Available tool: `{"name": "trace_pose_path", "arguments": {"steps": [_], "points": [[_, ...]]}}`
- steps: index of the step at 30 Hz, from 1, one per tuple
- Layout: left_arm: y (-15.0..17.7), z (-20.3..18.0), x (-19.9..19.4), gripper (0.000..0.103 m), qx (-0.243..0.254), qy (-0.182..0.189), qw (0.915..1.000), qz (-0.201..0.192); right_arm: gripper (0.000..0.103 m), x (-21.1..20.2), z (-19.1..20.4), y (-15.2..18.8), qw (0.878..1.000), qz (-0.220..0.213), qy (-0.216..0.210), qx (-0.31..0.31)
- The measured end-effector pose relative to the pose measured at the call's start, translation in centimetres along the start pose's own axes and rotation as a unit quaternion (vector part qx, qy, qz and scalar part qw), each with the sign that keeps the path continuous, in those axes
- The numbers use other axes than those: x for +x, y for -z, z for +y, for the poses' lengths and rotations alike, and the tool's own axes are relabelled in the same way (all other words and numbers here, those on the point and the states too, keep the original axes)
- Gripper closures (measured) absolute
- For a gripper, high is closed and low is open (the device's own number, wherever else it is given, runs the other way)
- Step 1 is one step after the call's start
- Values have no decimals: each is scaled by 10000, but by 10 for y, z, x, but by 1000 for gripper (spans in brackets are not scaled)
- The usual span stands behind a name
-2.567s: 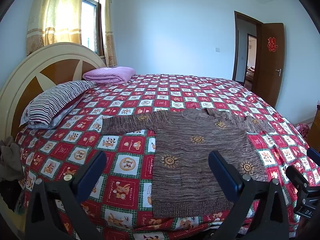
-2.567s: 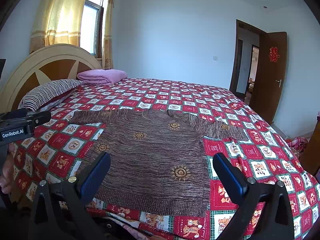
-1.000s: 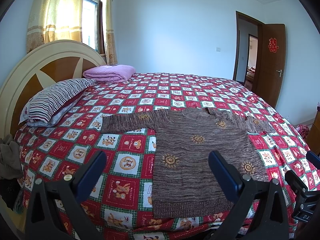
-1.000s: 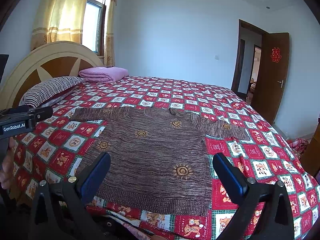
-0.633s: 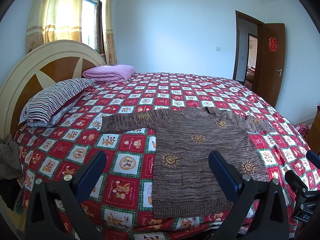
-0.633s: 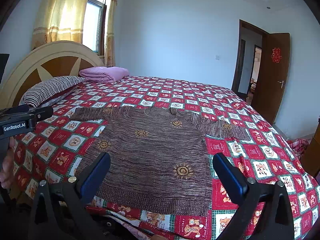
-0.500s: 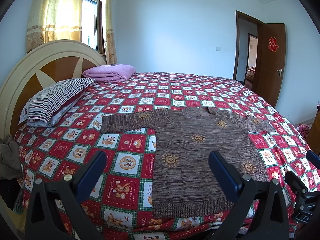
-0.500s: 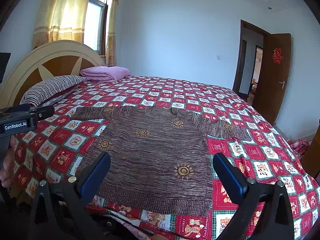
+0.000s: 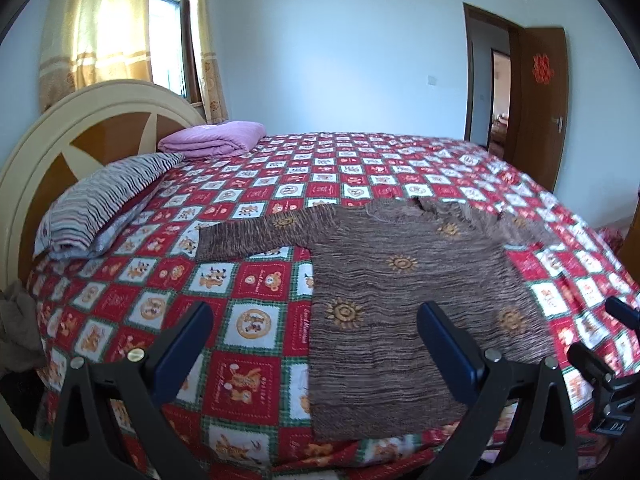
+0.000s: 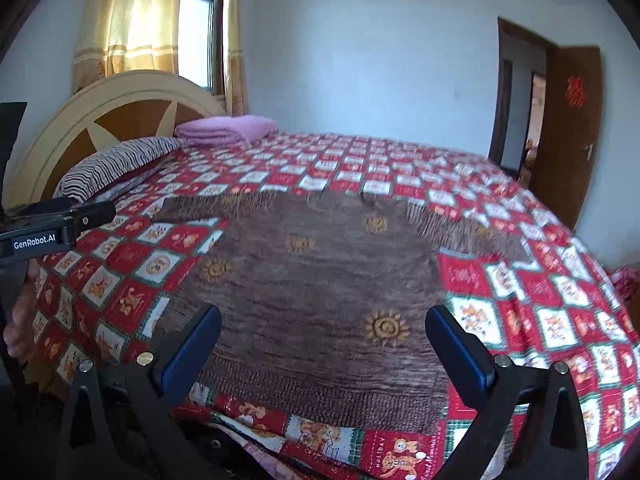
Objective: Fold small clothes
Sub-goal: 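Grasp the brown sweater's sleeve cuff with the right gripper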
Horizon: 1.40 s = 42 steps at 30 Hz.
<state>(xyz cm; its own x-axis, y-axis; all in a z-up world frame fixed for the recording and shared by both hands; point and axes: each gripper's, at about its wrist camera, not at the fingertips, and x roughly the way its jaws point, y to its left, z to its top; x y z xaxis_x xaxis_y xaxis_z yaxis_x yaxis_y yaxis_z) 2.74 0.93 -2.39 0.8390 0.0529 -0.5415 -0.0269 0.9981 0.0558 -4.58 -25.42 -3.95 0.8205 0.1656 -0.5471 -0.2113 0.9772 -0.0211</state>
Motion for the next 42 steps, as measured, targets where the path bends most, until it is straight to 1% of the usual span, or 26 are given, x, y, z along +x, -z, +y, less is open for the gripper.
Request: {"name": "trace_pose_path", "arguments": {"steps": [1, 3, 6, 8, 10, 15, 18, 20, 22, 24, 26, 28, 32, 33, 34, 36, 40, 42], "points": [[0, -1, 3, 0, 40, -25, 10000, -8, 8, 6, -4, 0, 10000, 19, 33, -2], [-3, -3, 14, 0, 149, -90, 9998, 16, 23, 19, -12, 0, 9999, 145, 76, 32], [-7, -6, 35, 0, 332, -133, 9993, 115, 27, 38, -26, 2, 9992, 344, 171, 104], [-9, -10, 49, 0, 456, -158, 9986, 195, 34, 50, -36, 4, 9987, 446, 196, 138], [-12, -13, 63, 0, 554, -112, 9981, 252, 43, 65, -50, 7, 9974, 641, 225, 255], [-23, -23, 104, 0, 787, -152, 9962, 327, 43, 100, -92, 11, 9907, 1114, 568, 542], [-33, -30, 130, 0, 875, -210, 9953, 350, 43, 119, -123, 8, 9849, 1407, 690, 741], [-39, -34, 147, 0, 897, -283, 9949, 359, 43, 129, -142, 7, 9824, 1468, 723, 905], [-44, -39, 167, 0, 893, -348, 9946, 394, 44, 139, -166, 6, 9771, 1535, 699, 1294], [-47, -43, 185, 0, 889, -443, 9942, 417, 44, 150, -185, 5, 9728, 1622, 777, 1462], [-51, -48, 203, 0, 891, -493, 9935, 504, 44, 157, -201, 3, 9700, 1630, 917, 1556], [-53, -52, 221, 0, 903, -540, 9925, 614, 44, 166, -225, 0, 9650, 1650, 925, 1818], [-60, -62, 257, 0, 949, -664, 9902, 781, 44, 181, -275, -11, 9580, 1520, 1189, 2121], [-61, -64, 263, 0, 967, -679, 9897, 803, 45, 186, -286, -14, 9560, 1508, 1256, 2181], [-63, -66, 270, 0, 983, -705, 9891, 838, 52, 190, -298, -17, 9543, 1488, 1304, 2238], [-66, -70, 284, 0, 945, -696, 9886, 944, 57, 203, -322, -26, 9503, 1465, 1424, 2351], [-67, -76, 305, 0, 895, -631, 9871, 1166, 57, 223, -368, -41, 9429, 1322, 1687, 2549], [-67, -77, 316, 0, 859, -621, 9861, 1283, 57, 236, -391, -47, 9402, 1250, 1703, 2673]]}}
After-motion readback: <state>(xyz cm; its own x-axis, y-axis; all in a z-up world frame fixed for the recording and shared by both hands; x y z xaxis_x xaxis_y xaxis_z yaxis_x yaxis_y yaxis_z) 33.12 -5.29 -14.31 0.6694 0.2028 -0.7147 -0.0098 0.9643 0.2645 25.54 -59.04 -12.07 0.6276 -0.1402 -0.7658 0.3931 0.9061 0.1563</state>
